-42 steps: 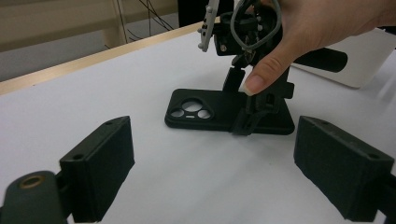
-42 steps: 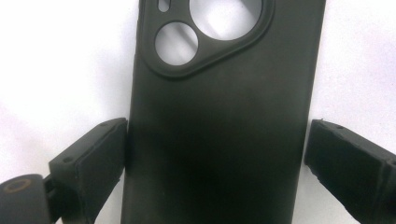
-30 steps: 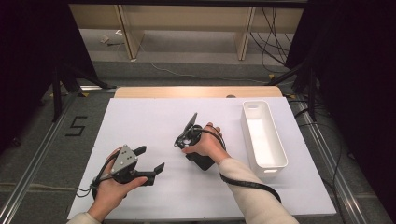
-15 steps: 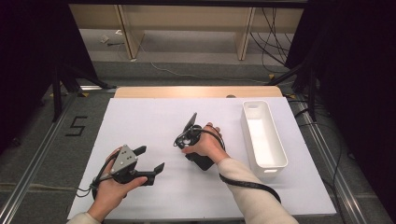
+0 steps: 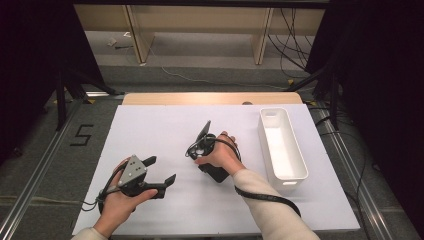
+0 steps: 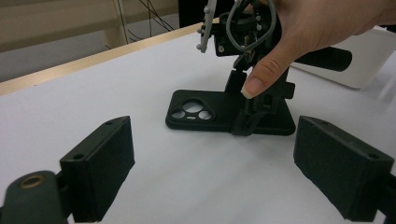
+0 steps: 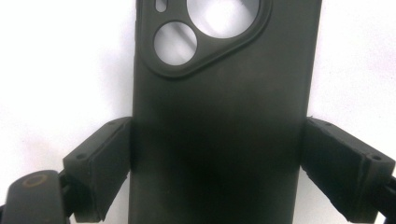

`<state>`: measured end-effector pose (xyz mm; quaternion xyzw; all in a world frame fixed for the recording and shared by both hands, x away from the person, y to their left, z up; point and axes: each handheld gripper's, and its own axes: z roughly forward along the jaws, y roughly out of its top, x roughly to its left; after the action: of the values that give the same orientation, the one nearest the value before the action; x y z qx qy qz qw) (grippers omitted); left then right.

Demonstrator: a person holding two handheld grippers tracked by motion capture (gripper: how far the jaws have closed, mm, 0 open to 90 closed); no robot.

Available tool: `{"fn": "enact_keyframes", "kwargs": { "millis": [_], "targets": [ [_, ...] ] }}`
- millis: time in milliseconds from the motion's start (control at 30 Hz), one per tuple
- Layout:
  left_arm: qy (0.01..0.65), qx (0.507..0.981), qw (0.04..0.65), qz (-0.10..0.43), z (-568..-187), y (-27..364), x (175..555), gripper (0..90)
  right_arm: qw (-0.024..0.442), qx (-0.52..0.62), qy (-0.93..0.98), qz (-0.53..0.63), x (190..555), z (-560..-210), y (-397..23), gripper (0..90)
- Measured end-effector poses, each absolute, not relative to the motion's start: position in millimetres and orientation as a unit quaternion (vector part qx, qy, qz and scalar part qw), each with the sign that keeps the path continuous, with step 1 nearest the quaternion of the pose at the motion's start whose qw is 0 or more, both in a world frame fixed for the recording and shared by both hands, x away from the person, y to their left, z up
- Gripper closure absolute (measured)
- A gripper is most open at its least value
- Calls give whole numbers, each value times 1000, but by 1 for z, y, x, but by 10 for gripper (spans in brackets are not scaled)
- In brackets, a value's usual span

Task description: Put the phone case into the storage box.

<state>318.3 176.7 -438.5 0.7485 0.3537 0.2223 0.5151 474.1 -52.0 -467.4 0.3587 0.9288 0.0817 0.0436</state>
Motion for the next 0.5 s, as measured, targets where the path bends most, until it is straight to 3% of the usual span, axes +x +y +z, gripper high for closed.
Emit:
{"fn": "enact_keyframes", "kwargs": {
  "millis": [500],
  "targets": [
    [354, 748, 515, 223, -439, 177, 318, 119, 46, 360, 928, 85, 474, -467, -52, 144]
  ]
}}
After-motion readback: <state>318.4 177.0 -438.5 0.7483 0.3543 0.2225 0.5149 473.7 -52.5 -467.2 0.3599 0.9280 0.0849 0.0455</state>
